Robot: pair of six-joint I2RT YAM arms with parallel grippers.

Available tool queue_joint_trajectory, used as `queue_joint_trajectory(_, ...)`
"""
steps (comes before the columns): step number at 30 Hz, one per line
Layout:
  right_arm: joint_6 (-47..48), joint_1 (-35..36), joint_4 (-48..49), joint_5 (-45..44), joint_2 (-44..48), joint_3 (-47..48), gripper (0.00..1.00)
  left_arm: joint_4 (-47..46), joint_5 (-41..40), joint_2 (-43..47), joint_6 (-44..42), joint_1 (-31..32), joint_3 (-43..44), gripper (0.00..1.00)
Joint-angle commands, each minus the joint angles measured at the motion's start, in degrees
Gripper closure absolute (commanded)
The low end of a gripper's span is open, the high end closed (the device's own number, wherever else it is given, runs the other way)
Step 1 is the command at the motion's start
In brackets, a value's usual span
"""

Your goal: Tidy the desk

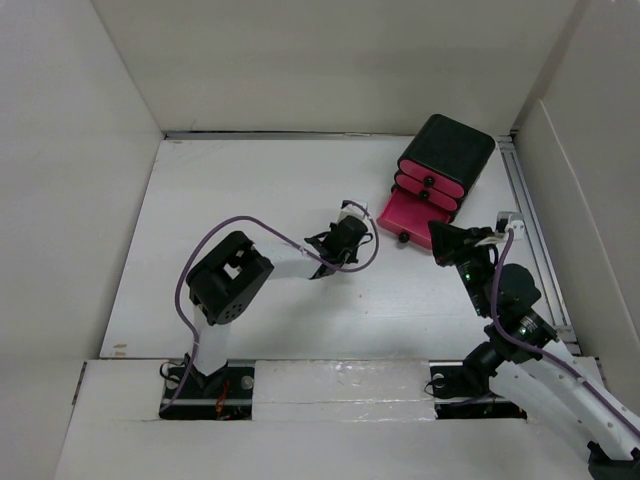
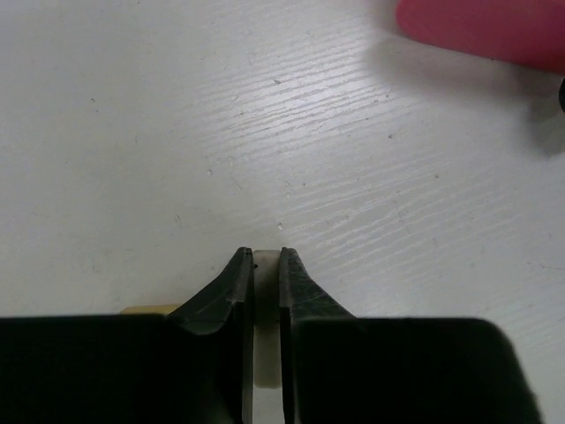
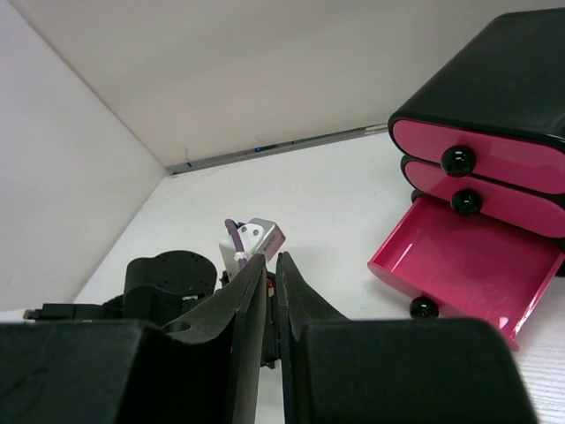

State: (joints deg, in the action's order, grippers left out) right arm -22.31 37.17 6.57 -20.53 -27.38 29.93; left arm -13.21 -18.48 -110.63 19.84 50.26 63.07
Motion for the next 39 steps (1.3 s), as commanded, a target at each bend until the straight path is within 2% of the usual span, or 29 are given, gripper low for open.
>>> queue_joint_trajectory(1,0.1,0.3,2.7,0.4,0.7,0.4,0.84,1.0,-0.2,0.1,0.1,0.1,1.6,1.00)
queue_joint_trajectory(9,-0.2,0.3,2.8,0.9,0.7,0.3,0.84,-0.7,7.8,2.0,-0.9,0.1,13.2,1.00)
queue_joint_trajectory(17,-0.1,0.3,2.4,0.9,1.8,0.2,0.84,-0.5,12.8,-11.5,3.7,0.1,34.8,1.00)
queue_joint_trajectory(19,-0.1,0.3,2.4,0.7,2.0,0.1,0.84,0.0,15.3,-15.2,3.9,0.1,38.3,0.86)
queue_joint_trajectory(20,0.0,0.3,2.3,0.8,1.9,0.1,0.84,3.2,16.0,-17.1,4.1,0.1,42.0,0.63)
queue_joint_trajectory(21,0.0,0.3,2.3,0.8,1.9,0.2,0.84,3.2,16.0,-17.2,4.1,0.1,42.0,0.63)
queue_joint_trajectory(22,-0.1,0.3,2.1,0.8,2.1,0.2,0.84,3.4,15.7,-16.8,4.1,0.1,40.6,0.53)
queue_joint_trajectory(26,-0.2,0.3,2.4,1.3,2.2,0.0,0.84,-0.2,11.9,-11.7,3.2,0.1,31.3,0.39)
queue_joint_trajectory(29,-0.2,0.3,2.5,2.0,1.8,0.3,0.85,-2.6,7.6,-5.4,1.5,0.1,22.5,0.38)
queue_joint_trajectory(31,-0.2,0.3,2.6,1.5,1.6,0.1,0.85,-3.3,5.0,0.2,1.1,0.1,14.9,0.42)
queue_joint_trajectory(33,-0.2,0.3,2.7,1.5,1.4,0.1,0.85,-3.4,1.6,5.5,1.3,-0.5,9.9,0.41)
queue_joint_trajectory(36,-0.3,0.3,2.9,2.0,1.0,0.1,0.84,0.0,-4.0,10.5,4.1,-0.5,1.6,0.33)
queue_joint_trajectory(39,-0.5,0.3,3.2,2.2,0.4,0.0,0.85,2.5,-7.3,14.2,8.5,-0.5,-5.6,0.30)
